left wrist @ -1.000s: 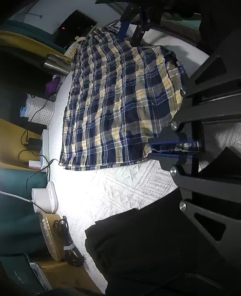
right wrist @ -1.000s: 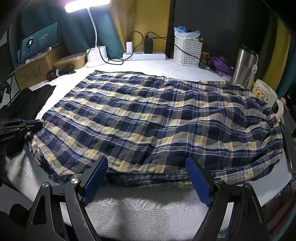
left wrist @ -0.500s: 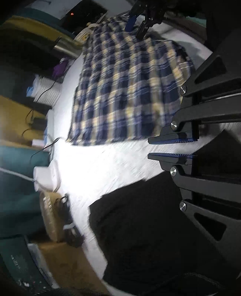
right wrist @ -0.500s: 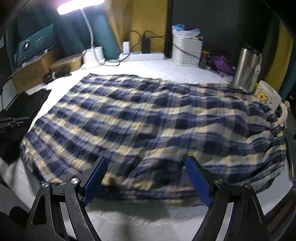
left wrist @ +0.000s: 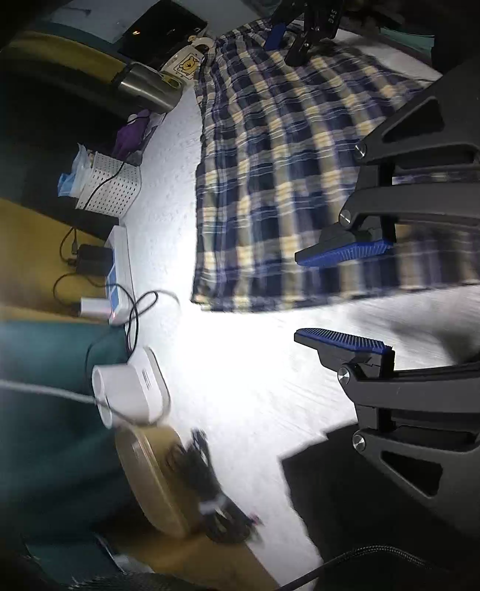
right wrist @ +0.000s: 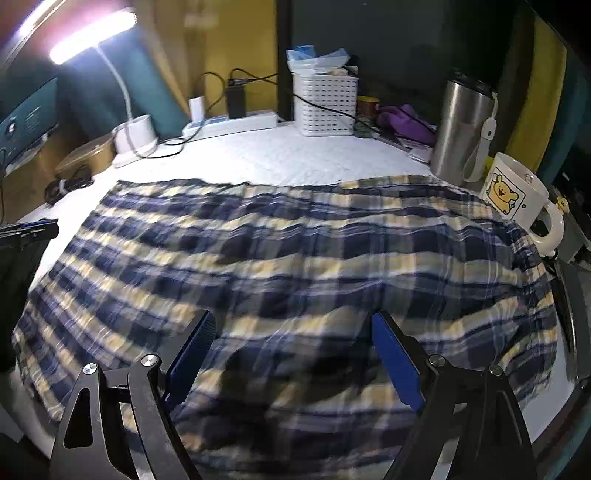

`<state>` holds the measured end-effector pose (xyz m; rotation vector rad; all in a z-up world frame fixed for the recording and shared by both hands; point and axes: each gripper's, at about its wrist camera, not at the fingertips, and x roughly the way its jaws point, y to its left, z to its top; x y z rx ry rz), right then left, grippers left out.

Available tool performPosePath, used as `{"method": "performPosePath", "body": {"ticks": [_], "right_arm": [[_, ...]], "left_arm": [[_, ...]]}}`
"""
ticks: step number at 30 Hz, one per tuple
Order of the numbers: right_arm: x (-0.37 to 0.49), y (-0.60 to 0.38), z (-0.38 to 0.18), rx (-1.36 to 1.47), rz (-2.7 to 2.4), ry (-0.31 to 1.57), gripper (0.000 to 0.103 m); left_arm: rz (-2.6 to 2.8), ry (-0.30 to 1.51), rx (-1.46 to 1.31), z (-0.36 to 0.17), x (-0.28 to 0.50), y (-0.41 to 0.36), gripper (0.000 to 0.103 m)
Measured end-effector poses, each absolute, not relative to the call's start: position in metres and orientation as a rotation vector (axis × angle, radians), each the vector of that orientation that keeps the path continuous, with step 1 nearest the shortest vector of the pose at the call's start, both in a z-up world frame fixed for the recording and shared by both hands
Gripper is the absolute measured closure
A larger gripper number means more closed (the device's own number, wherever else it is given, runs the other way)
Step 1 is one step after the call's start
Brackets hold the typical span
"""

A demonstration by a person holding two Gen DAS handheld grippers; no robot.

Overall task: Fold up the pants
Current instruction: 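Open the left gripper and move it along the plaid pants edge, then grasp the pants edge with the left gripper and pull it straight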

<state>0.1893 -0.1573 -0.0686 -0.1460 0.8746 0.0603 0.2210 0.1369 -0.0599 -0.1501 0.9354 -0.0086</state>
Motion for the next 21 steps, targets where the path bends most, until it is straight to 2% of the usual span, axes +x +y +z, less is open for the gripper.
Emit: {"method": "performPosePath", "body": {"ticks": [16,17,19,21], "right_arm": [[0.233,-0.181,-0.075,-0.143,-0.005,0.920,0.016],[0.234,-0.181,-0.075,-0.146,-0.004,0.923,0.016],[0.237,-0.180,-0.077,-0.152,-0.003,0.927,0.016],[0.240,-0.180,-0.078,-0.162,-0.005,0.932,0.016]], "left_arm": [[-0.058,1.006,-0.093,-0.087,0.311,0.138,0.069],[-0.064,0.995,-0.089,-0.087,0.311,0.137,0.070],[-0.073,0.976,-0.052,-0.086,0.309,0.132,0.087],[-0.079,0.971,-0.026,-0.086,0.307,0.128,0.093]]}}
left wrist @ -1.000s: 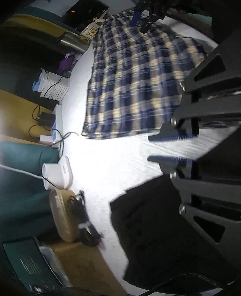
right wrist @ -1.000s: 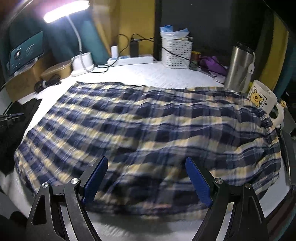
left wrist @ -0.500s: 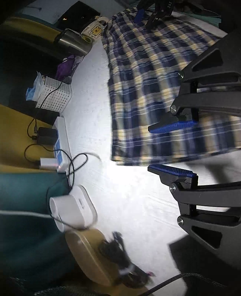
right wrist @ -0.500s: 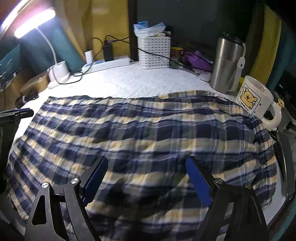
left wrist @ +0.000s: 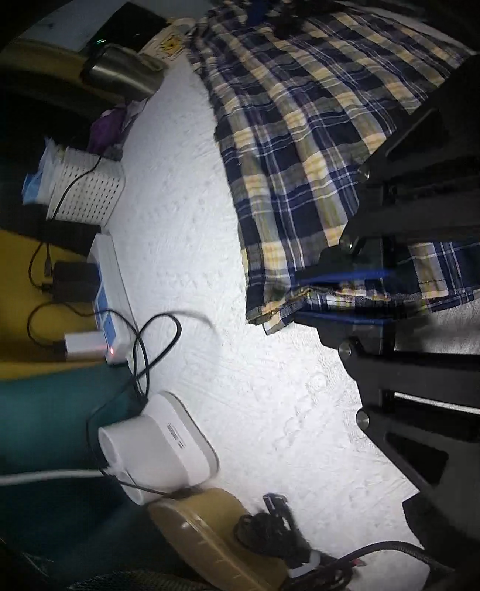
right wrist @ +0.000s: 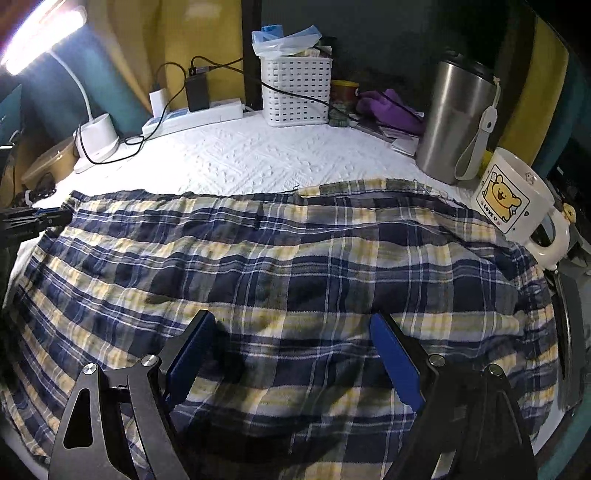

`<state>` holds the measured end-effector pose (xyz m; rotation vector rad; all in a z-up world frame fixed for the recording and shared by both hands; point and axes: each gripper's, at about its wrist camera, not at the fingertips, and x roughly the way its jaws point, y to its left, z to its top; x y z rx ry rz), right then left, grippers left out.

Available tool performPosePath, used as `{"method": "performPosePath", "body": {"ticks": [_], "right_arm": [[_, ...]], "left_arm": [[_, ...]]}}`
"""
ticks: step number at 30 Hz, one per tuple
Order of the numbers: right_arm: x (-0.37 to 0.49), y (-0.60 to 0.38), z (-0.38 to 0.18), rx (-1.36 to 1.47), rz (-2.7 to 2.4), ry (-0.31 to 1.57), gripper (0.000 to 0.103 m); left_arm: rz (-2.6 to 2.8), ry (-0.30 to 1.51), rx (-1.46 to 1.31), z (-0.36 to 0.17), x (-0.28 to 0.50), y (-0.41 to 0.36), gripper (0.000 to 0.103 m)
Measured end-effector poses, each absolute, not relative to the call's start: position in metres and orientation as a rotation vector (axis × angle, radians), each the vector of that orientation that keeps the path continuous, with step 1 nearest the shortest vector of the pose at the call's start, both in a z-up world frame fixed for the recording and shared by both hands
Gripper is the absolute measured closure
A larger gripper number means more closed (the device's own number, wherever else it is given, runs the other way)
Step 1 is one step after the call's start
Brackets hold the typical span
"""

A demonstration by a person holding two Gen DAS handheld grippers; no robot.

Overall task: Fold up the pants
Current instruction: 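Grasp the pants edge with the left gripper and pull it straight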

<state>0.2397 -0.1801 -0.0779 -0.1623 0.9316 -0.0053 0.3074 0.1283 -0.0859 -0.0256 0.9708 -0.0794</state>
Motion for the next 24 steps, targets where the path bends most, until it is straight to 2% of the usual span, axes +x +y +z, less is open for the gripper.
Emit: {"method": "performPosePath", "body": {"ticks": [8,15,24], "right_arm": [[0.246,-0.176,-0.080,-0.179,-0.002,0.938,0.016],[0.246,-0.170,-0.082,-0.187,0.009,0.945,0.016],[0.240,-0.172,-0.081,-0.178,0.016,0.941,0.016]], "left_arm": [[-0.068,0.955,-0.035,-0.086,0.303,0.135,0.096],[-0.044,0.908,-0.037,-0.073,0.299,0.134,0.089],[-0.025,0.930,0.010,-0.080,0.305,0.128,0.089]]}}
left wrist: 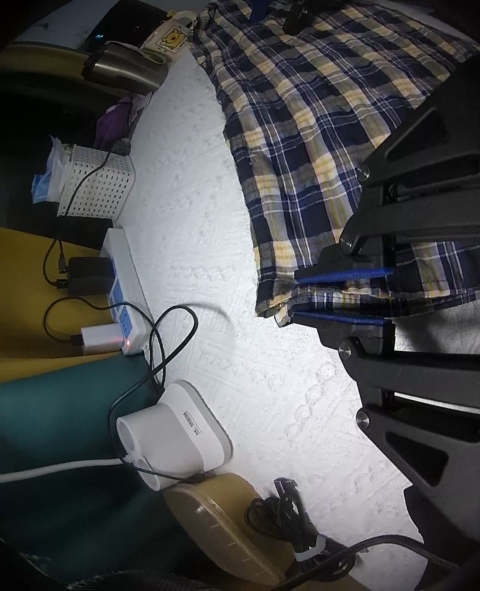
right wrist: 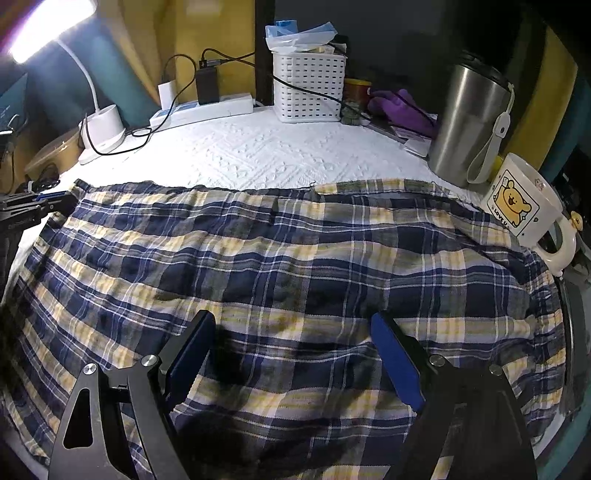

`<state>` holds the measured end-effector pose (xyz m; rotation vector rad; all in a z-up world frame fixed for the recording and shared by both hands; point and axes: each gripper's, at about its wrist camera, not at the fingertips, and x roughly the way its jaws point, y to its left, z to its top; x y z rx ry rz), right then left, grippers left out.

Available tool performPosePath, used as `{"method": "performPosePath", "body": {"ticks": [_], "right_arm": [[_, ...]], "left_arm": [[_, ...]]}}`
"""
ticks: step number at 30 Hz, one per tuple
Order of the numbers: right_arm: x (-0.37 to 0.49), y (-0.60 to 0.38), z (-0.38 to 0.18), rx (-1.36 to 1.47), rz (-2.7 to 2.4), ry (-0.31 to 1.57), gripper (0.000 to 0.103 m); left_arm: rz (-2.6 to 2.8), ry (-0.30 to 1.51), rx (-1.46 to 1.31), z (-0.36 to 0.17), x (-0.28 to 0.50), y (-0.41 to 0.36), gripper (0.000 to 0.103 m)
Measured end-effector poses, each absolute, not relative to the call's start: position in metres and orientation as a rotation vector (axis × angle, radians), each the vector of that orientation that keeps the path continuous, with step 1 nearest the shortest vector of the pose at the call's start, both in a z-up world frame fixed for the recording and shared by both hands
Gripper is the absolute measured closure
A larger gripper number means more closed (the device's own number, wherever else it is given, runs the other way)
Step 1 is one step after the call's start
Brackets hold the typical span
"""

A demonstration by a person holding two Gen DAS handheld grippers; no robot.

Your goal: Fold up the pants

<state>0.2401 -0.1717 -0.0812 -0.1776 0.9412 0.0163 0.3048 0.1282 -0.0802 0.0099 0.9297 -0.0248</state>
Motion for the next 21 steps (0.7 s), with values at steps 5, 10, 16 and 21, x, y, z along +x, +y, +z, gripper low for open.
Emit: {"method": "performPosePath", "body": {"ticks": [5,10,16,21], "right_arm": [[0.238,-0.174,-0.082,-0.170,0.018,0.940,0.016],[0.239,-0.174,-0.082,-0.169,0.019,0.940,0.016],[0.238,-0.174,-0.082,-0.168,0.016,0.939,0.016],[0.237,-0.177,-0.082,-0.158,0.007,0.937,0.016]], "left_arm": [[-0.001,0.917,0.025,-0.075,0.304,0.127,0.084],[-0.007,0.899,0.005,-0.071,0.301,0.128,0.056],[-0.032,0.880,-0.001,-0.076,0.300,0.124,0.060],[-0.036,0.915,0.012,-0.083,0.306,0.122,0.078]]}}
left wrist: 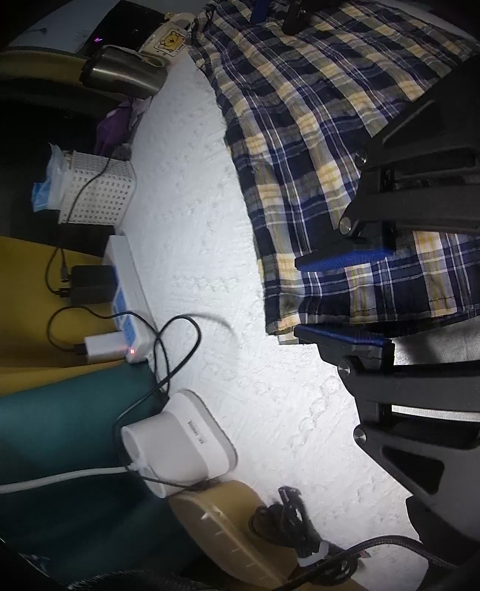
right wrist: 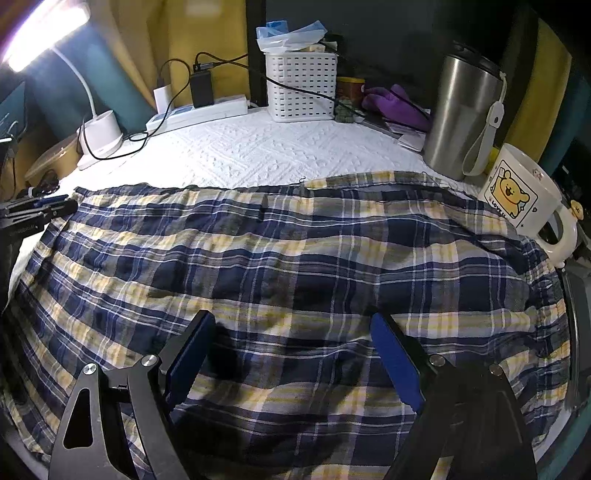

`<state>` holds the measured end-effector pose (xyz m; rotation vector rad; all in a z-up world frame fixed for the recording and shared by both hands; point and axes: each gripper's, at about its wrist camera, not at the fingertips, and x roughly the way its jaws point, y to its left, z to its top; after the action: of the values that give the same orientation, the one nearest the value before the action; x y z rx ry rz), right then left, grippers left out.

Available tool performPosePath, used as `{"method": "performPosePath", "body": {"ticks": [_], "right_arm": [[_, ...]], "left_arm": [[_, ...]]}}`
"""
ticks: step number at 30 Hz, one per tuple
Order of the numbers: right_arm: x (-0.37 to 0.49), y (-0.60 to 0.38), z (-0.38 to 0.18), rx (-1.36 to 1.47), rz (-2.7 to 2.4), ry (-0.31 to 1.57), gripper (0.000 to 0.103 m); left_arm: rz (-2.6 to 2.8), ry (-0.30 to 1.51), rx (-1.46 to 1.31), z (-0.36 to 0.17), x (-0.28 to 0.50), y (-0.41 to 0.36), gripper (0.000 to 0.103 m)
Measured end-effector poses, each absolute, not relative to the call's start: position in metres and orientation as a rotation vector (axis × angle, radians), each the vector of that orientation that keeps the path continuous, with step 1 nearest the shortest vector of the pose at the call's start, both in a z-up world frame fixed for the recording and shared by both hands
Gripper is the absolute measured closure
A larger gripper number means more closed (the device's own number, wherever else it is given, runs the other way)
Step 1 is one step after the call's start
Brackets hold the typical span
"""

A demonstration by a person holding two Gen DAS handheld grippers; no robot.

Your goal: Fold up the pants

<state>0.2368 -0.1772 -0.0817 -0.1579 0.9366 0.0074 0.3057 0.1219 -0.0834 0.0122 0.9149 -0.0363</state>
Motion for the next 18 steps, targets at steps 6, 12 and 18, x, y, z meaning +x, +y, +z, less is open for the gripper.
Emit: {"method": "performPosePath", "body": {"ticks": [6,12,18], "right_arm": [[0.236,-0.177,-0.082,-0.159,0.006,0.938,0.016],[0.239,-0.175,-0.082,-0.162,0.001,0.940,0.016],[0.239,-0.173,-0.081,-0.172,0.002,0.942,0.016]], "left_arm": [[-0.029,0.912,0.000,-0.086,0.305,0.127,0.096],[-0.016,0.871,-0.036,-0.082,0.301,0.136,0.101],[0.005,0.870,-0.065,-0.083,0.297,0.150,0.101]]}}
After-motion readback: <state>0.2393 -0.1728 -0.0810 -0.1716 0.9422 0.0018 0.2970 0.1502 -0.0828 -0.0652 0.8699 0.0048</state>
